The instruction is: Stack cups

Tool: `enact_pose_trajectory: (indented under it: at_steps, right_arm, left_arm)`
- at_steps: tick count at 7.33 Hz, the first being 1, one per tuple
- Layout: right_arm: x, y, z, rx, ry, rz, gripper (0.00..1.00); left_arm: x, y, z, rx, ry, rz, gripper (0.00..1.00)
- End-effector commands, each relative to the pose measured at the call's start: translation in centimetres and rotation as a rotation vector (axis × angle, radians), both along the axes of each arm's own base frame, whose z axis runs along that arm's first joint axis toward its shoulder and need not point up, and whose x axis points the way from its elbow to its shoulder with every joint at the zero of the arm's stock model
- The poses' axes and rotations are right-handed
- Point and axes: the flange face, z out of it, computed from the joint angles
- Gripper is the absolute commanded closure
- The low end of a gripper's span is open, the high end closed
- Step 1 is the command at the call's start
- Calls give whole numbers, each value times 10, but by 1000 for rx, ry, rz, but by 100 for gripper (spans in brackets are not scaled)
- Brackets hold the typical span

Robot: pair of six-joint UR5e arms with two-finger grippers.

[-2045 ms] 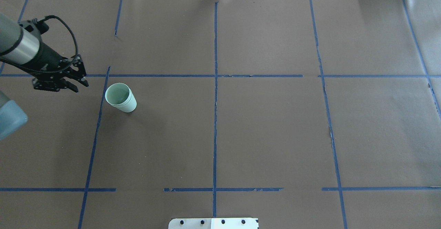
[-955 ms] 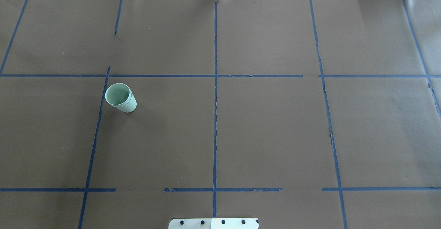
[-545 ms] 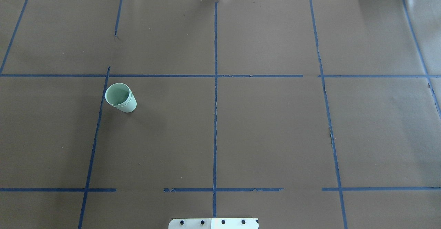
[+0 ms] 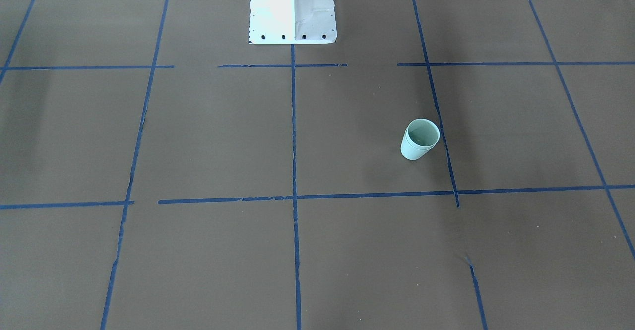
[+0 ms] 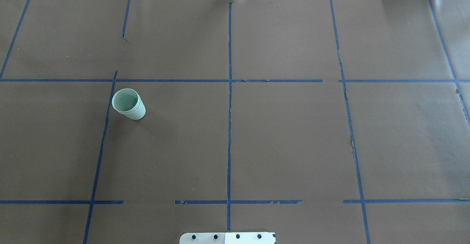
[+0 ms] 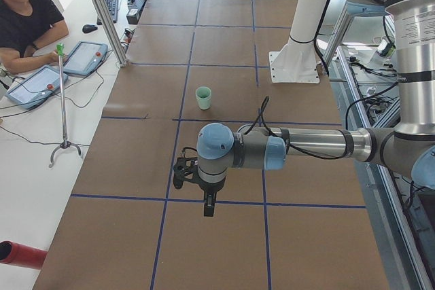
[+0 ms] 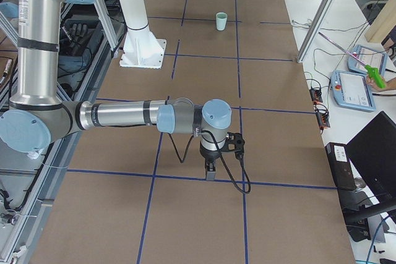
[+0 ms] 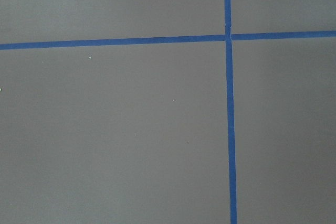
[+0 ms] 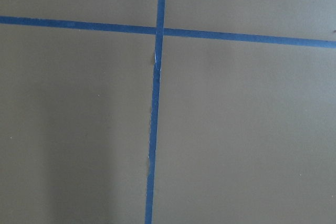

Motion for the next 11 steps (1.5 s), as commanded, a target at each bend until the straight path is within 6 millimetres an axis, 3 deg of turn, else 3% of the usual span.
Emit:
enact_pose_trajectory:
  at_steps: [1, 5, 11]
  right_arm:
    - [0, 0, 0, -1, 0, 0, 0]
    - [0, 0, 0, -1, 0, 0, 0]
    - [0, 0, 0, -1, 0, 0, 0]
  left_arm:
    - [4, 4, -3, 3, 39, 4, 0]
    - [8, -1, -4, 55, 90, 16, 0]
    - [9, 4, 17, 9, 87, 20, 0]
